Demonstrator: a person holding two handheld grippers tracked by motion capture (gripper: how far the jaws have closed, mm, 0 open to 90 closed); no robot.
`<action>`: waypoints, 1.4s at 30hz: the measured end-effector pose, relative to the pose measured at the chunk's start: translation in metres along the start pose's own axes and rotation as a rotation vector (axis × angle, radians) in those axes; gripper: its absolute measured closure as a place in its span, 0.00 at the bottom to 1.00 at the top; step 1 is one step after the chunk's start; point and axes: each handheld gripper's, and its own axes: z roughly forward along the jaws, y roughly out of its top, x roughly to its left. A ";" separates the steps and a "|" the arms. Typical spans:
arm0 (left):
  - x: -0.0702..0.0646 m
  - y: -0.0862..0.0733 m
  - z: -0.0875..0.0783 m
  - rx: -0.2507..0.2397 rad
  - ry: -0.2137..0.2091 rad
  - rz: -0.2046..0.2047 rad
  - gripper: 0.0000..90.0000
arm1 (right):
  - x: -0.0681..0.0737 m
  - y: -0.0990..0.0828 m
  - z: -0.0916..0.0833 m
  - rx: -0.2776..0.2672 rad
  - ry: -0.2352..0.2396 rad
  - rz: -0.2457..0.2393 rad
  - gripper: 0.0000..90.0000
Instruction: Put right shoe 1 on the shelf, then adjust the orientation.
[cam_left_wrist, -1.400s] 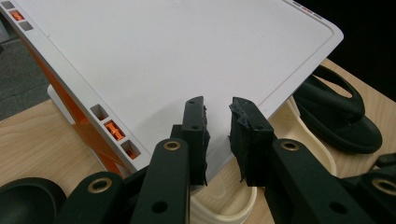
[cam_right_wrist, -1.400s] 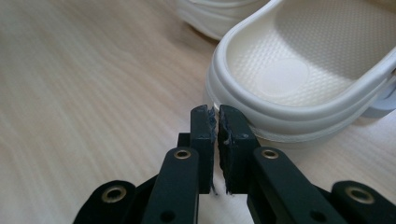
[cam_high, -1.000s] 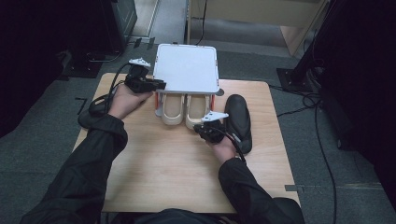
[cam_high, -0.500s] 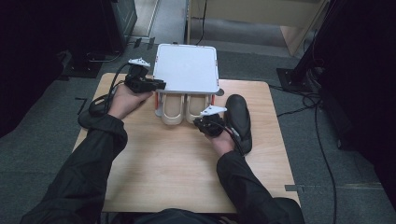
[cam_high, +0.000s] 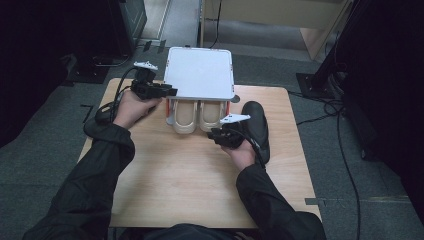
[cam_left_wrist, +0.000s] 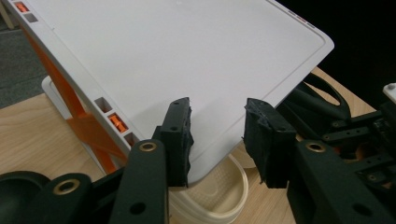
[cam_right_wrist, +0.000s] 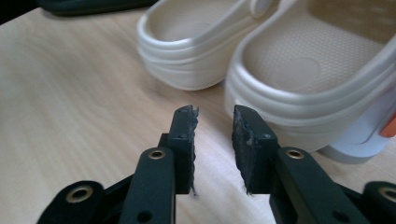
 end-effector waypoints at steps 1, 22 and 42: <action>-0.001 0.000 -0.006 0.011 0.007 0.007 0.63 | 0.003 -0.002 -0.005 0.010 0.010 -0.011 0.74; 0.003 -0.033 -0.046 -0.022 0.086 -0.026 0.58 | 0.004 -0.017 -0.048 0.012 0.072 -0.036 0.68; 0.026 -0.097 -0.055 -0.013 0.151 -0.096 0.55 | -0.005 -0.020 -0.041 -0.002 0.066 -0.036 0.67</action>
